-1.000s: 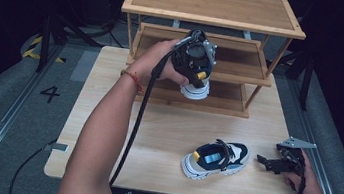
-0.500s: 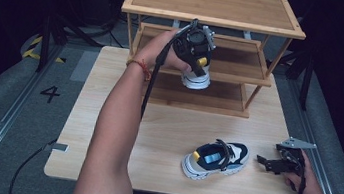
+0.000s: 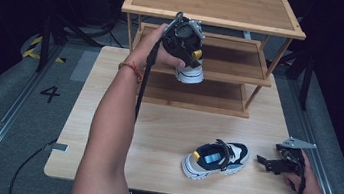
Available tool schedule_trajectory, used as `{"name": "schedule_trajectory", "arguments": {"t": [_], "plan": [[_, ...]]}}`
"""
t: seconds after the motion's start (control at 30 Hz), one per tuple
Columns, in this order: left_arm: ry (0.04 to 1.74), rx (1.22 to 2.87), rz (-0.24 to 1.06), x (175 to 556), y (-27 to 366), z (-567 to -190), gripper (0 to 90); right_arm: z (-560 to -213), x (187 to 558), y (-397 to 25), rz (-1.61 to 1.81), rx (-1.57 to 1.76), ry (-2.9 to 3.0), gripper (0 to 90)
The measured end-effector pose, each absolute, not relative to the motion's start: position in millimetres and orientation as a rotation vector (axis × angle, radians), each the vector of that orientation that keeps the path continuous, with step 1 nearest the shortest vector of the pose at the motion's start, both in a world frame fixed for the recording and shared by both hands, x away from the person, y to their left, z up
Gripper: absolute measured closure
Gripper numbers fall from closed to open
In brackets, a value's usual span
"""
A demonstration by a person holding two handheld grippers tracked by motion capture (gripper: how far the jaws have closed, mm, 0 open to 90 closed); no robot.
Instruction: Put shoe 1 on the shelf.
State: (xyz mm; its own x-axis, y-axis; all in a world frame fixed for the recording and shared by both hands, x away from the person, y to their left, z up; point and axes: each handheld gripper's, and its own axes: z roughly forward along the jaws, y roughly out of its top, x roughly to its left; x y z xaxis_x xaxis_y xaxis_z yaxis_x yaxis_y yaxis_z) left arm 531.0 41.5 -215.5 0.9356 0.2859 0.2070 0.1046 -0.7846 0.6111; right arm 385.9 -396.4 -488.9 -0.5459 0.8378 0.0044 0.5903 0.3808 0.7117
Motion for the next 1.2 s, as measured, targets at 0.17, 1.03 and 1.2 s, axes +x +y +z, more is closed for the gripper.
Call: {"name": "schedule_trajectory", "arguments": {"t": [0.17,1.03,1.2], "plan": [[0.402,2.331,0.49,517,54,-215,34.3,-489,386,-396,0.96,1.246,2.289,0.6],[0.878,2.008,0.628,489,42,-280,3.0,-489,386,-396,0.963,1.244,2.287,0.6],[0.838,2.036,0.6,503,43,-279,3.1,-489,386,-396,0.963,1.244,2.288,0.6]]}}
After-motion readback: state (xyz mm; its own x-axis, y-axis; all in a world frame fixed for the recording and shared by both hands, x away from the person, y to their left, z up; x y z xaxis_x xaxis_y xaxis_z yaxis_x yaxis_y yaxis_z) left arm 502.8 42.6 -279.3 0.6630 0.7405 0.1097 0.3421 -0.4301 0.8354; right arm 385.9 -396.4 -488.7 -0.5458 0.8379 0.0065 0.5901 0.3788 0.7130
